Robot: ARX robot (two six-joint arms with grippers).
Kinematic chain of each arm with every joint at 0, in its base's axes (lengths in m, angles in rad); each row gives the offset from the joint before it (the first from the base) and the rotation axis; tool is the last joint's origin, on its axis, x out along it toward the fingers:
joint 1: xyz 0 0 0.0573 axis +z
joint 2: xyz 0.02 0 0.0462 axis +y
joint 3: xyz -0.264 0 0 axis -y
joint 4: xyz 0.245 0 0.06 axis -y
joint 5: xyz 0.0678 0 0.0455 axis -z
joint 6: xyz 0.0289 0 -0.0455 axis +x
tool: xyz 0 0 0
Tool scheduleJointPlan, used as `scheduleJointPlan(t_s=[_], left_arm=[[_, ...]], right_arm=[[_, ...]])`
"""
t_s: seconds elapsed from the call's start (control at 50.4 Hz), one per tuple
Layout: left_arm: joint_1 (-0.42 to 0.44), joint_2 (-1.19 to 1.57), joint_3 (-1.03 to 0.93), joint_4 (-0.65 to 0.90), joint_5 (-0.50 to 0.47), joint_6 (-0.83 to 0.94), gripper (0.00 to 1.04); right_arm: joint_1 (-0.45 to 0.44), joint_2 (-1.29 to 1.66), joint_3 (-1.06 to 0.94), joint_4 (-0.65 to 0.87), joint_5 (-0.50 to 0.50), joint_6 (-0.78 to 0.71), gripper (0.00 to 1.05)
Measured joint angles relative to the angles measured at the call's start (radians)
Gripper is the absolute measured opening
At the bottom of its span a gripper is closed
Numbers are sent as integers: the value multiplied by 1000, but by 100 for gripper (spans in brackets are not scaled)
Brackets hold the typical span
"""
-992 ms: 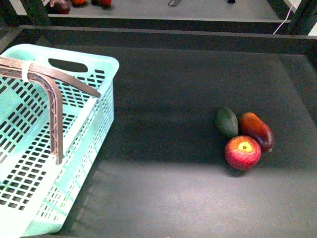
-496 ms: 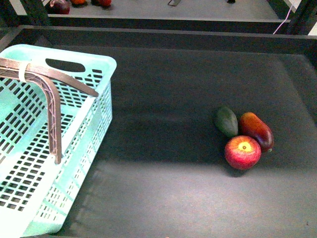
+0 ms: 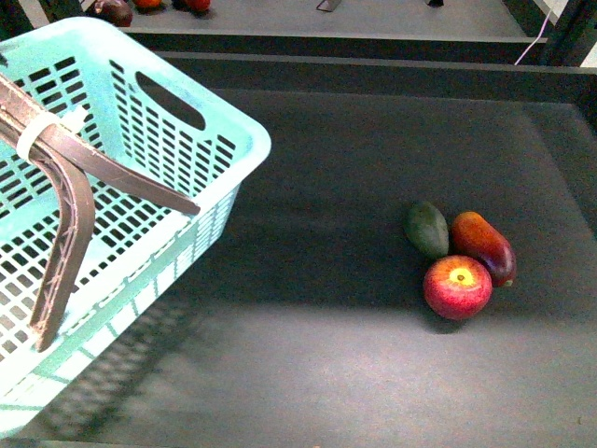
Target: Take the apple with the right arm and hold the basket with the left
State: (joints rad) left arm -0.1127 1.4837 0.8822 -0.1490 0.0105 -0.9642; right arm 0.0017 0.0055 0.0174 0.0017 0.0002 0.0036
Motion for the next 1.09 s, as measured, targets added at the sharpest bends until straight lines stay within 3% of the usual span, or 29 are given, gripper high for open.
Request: scheduleJointPlan(t_s=[0.258, 0.436, 0.654, 1.091], left_arm=[[-195, -64, 146, -159, 46, 100, 19], [-331, -66, 217, -207, 100, 152, 19], [-476, -84, 230, -216, 87, 202, 19], [-492, -111, 230, -164, 94, 227, 19]], right_arm=[[0, 0, 0, 0, 0, 0, 96], [0, 0, 0, 0, 0, 0, 96], [0, 0, 0, 0, 0, 0, 96], [0, 0, 0, 0, 0, 0, 96]])
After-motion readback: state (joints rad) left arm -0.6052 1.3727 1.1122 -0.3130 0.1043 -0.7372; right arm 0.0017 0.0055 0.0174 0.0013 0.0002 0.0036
